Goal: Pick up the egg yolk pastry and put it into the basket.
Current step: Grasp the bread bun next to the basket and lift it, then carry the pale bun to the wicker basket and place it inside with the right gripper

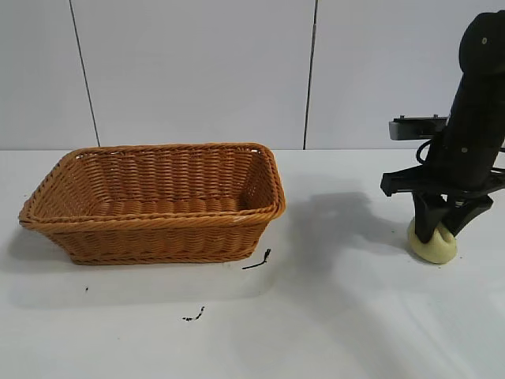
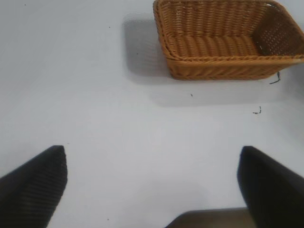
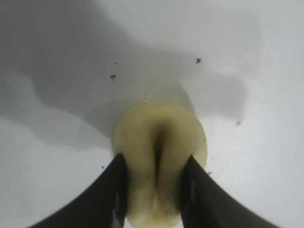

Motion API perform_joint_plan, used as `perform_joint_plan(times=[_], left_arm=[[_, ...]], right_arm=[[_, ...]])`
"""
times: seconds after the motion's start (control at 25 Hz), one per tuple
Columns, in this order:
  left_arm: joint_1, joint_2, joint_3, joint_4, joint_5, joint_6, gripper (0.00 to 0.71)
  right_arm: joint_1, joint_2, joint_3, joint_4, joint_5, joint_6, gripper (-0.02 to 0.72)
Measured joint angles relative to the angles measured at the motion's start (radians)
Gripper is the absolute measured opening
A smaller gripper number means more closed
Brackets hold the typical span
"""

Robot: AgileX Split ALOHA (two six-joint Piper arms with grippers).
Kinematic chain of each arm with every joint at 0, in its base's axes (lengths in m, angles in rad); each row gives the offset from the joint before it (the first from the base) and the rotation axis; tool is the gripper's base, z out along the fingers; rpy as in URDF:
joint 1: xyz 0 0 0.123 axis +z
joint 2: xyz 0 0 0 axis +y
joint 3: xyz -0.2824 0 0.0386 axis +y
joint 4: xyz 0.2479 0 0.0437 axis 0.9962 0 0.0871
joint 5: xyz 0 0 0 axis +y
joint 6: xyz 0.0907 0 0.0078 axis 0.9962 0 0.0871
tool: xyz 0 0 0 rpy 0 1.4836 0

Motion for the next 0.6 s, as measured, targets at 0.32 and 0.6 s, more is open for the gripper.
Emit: perform_joint_plan(times=[0.32, 0.6], left_arm=[[0.000, 0.000, 0.000, 0.000, 0.000, 0.000, 0.695], [0.000, 0.000, 0.000, 0.000, 0.000, 0.000, 0.695]], right_arm=[[0.000, 0.000, 0.000, -0.001, 0.001, -0.008, 0.123], [0.000, 0.000, -0.003, -0.001, 0.007, -0.021, 0.046]])
